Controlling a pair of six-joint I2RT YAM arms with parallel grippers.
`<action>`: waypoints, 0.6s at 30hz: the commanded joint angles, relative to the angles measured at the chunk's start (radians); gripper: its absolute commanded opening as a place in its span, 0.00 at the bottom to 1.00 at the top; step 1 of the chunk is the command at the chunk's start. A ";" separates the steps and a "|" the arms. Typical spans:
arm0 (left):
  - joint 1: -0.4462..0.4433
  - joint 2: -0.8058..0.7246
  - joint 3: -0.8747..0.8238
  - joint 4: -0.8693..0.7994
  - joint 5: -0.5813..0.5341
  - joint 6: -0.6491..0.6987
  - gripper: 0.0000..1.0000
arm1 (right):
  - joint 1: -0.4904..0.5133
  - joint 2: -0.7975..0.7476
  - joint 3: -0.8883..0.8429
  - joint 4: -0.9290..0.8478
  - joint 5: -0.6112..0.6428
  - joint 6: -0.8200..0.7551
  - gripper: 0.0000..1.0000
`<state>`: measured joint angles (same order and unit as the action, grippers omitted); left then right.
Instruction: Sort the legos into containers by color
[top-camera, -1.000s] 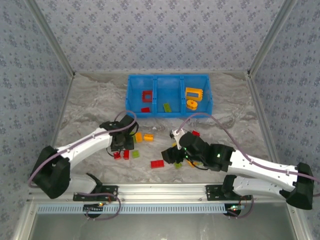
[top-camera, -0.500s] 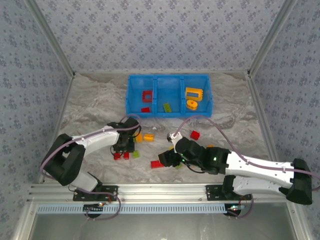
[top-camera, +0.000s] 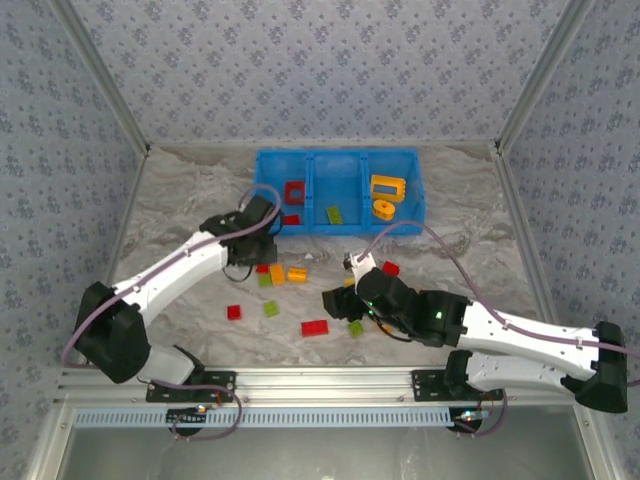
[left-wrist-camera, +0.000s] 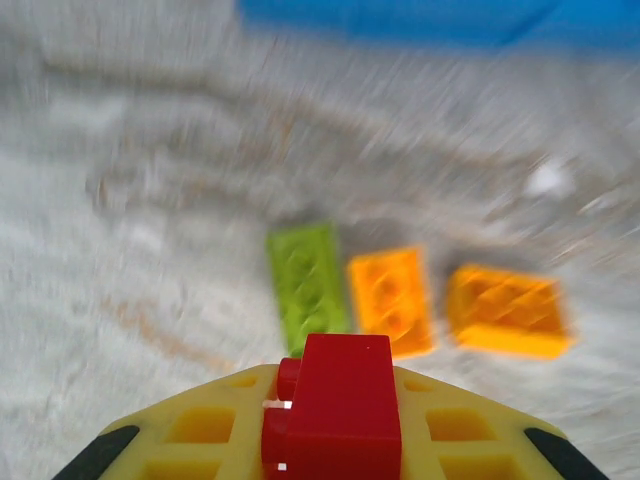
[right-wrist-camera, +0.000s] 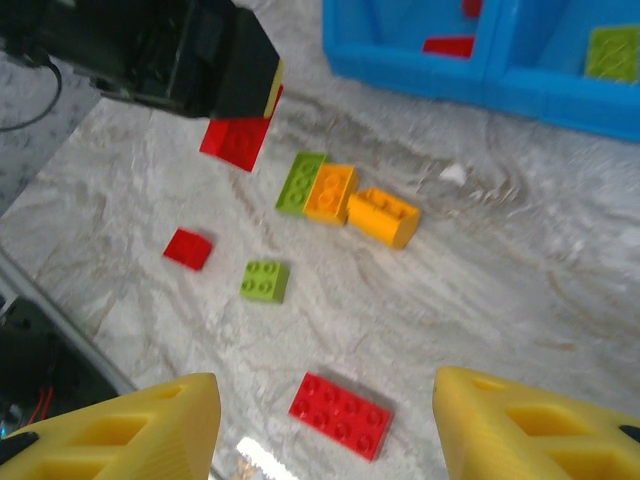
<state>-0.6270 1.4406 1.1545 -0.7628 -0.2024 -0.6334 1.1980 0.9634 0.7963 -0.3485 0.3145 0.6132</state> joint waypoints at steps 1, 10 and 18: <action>0.020 0.115 0.153 -0.019 -0.035 0.069 0.27 | -0.013 -0.010 0.043 -0.007 0.123 -0.027 0.60; 0.112 0.493 0.601 -0.023 -0.139 0.184 0.27 | -0.028 0.071 0.042 0.149 0.240 -0.093 0.63; 0.191 0.752 0.868 -0.035 -0.125 0.211 0.30 | -0.034 0.184 0.003 0.487 0.189 -0.294 0.64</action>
<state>-0.4549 2.1376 1.9247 -0.7673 -0.3229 -0.4557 1.1694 1.1046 0.7914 -0.0063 0.5011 0.4160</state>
